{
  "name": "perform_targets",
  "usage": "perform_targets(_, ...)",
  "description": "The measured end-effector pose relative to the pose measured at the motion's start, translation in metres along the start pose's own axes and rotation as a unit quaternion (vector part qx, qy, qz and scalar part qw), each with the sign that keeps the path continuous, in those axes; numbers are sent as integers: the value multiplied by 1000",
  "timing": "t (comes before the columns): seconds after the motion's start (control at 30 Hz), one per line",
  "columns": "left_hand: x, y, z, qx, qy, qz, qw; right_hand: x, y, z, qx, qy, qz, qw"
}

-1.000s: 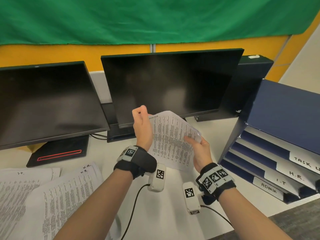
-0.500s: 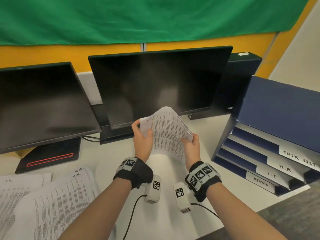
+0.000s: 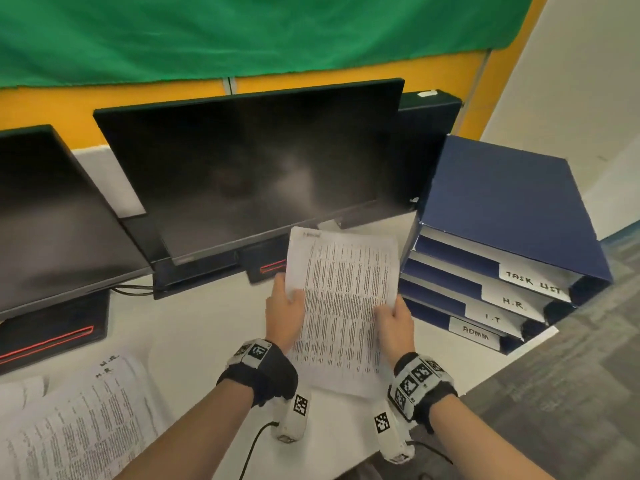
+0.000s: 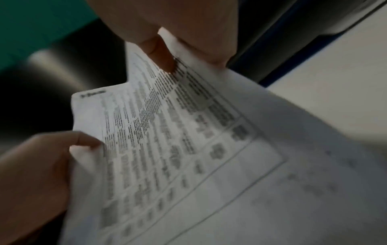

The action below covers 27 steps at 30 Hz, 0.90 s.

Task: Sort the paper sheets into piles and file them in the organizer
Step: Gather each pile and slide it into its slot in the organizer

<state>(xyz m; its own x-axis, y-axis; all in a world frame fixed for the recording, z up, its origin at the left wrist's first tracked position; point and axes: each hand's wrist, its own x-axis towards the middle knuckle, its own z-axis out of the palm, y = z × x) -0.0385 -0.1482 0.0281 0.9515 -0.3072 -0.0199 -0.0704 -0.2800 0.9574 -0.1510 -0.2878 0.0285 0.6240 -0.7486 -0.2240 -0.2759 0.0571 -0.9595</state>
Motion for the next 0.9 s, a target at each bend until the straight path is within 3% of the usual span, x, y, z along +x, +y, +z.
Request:
perform_targets(0.1, -18, -11, 26, 54, -126, -57, 989, -1, 53, -36, -29, 23, 99, 994)
perform_targets(0.23, -29, -20, 64, 107, -281, -158, 941, 5, 107, -93, -65, 40, 217, 973)
perform_targets(0.43, -58, 2, 103, 17, -387, -212, 897, 8, 91, -149, -110, 141, 259, 949)
perform_targets(0.57, -66, 11, 118, -36, -416, -253, 873, 31, 79, -170, -82, 190, 297, 932)
perform_targets(0.73, -60, 15, 136, 6, -414, -226, 882, 39, 55, -182, -58, 167, 298, 938)
perform_targets(0.9, -33, -22, 173, 30, -346, -203, 915, 6, 71, -190, 181, 61, 309, 932)
